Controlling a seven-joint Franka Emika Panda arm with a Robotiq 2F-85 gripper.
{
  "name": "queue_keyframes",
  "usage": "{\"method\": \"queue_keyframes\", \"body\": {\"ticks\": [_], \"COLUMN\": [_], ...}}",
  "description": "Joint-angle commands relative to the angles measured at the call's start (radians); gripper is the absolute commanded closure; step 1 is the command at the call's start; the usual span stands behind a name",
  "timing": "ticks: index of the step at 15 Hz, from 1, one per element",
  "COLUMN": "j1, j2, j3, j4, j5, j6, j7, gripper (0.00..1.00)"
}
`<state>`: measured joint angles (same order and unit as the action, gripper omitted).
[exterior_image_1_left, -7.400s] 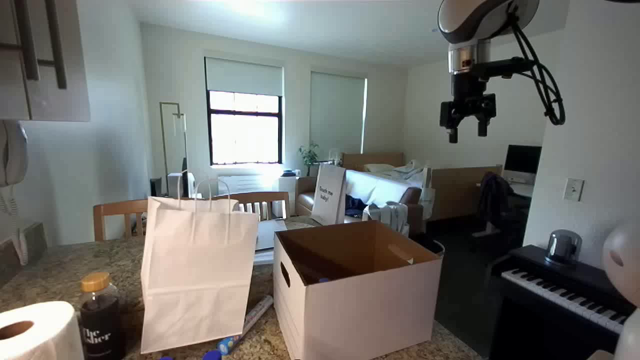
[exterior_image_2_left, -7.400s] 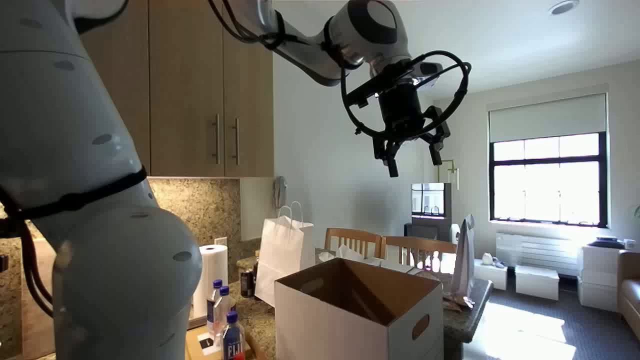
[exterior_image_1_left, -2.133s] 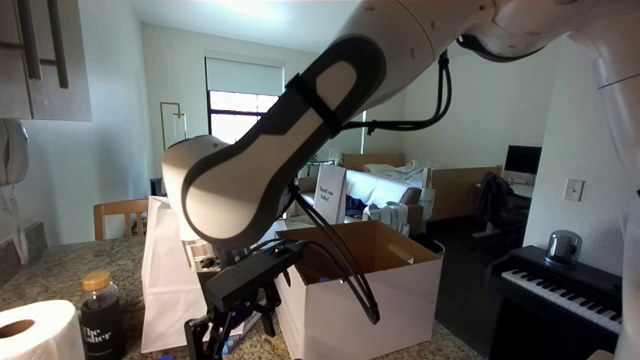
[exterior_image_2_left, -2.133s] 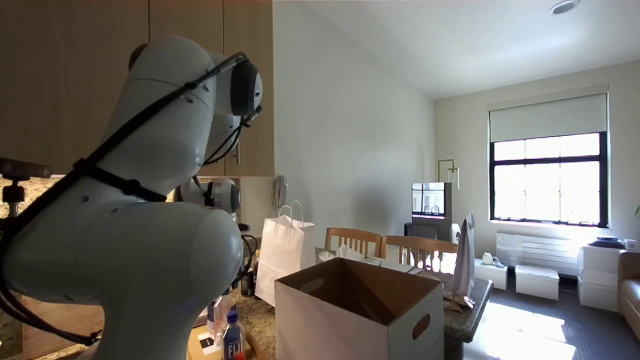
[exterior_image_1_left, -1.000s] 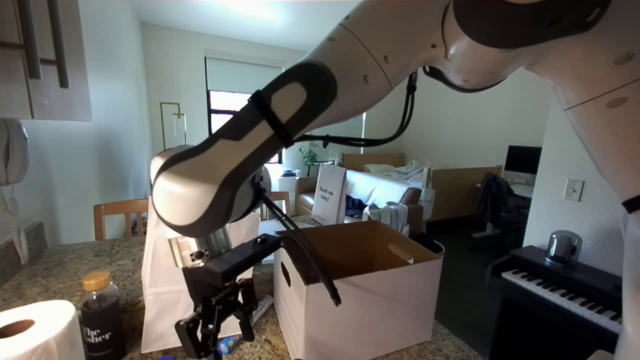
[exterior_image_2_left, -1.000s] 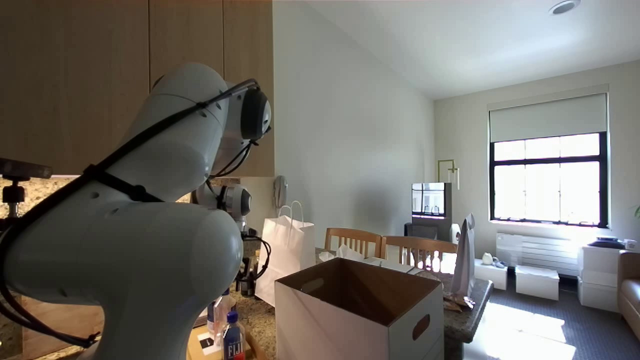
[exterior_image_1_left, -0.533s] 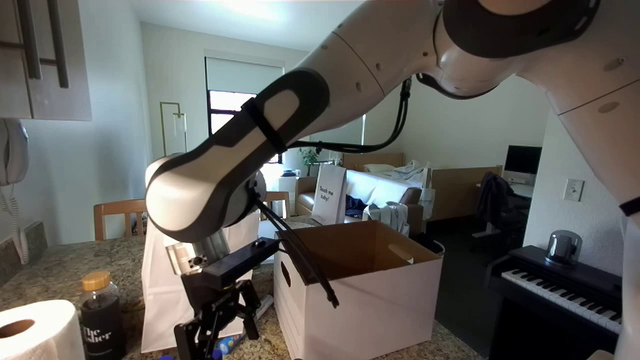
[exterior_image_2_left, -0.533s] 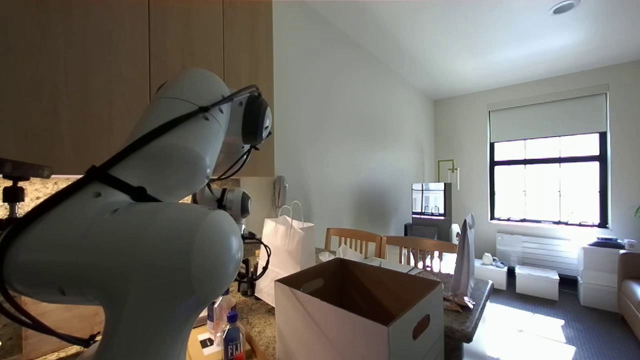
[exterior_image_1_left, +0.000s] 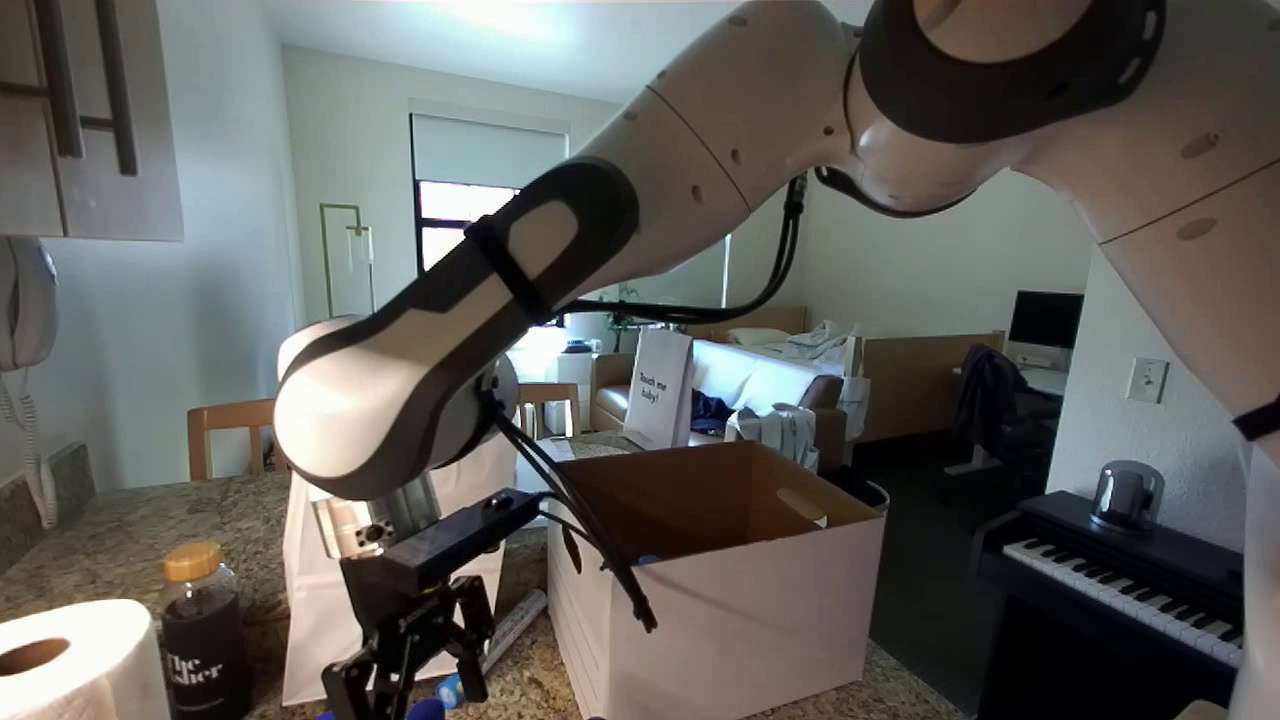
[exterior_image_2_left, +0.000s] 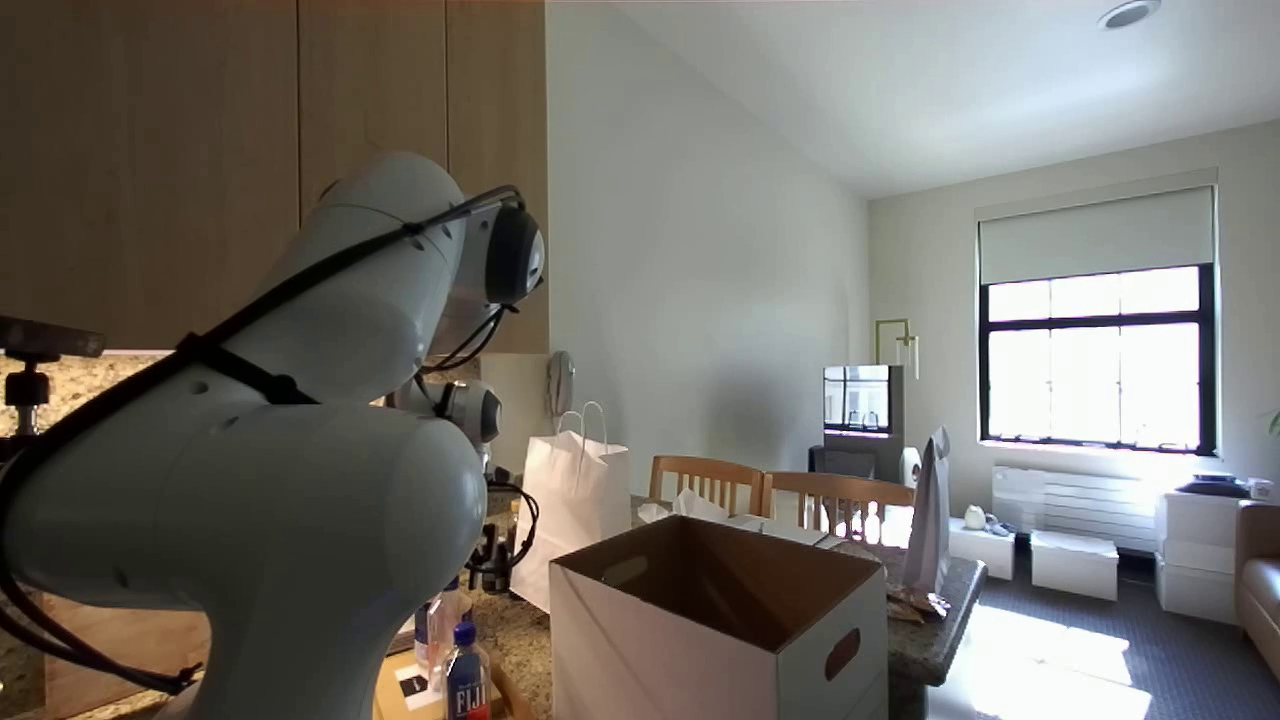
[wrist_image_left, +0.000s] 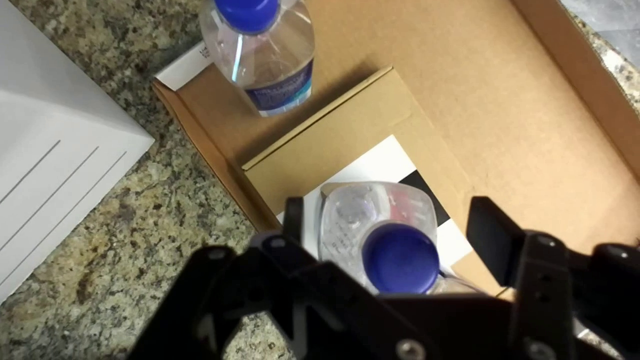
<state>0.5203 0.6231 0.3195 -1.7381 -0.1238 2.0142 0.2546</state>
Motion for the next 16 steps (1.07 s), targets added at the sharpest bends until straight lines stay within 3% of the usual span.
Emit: {"method": "queue_keyframes", "body": {"ticks": [1, 8, 9, 16], "j1": [0.007, 0.011, 0.012, 0.051], "j2": [0.004, -0.002, -0.001, -0.04], "j3": [-0.013, -0.02, -0.021, -0.067], "j4": [0.011, -0.009, -0.01, -0.023], "j5": [0.027, 0.016, 0.016, -0.037], "j6": [0.012, 0.028, 0.027, 0.063], "j7": [-0.01, -0.007, -0.006, 0.084], "gripper": [0.47, 0.9, 0.86, 0.86]}}
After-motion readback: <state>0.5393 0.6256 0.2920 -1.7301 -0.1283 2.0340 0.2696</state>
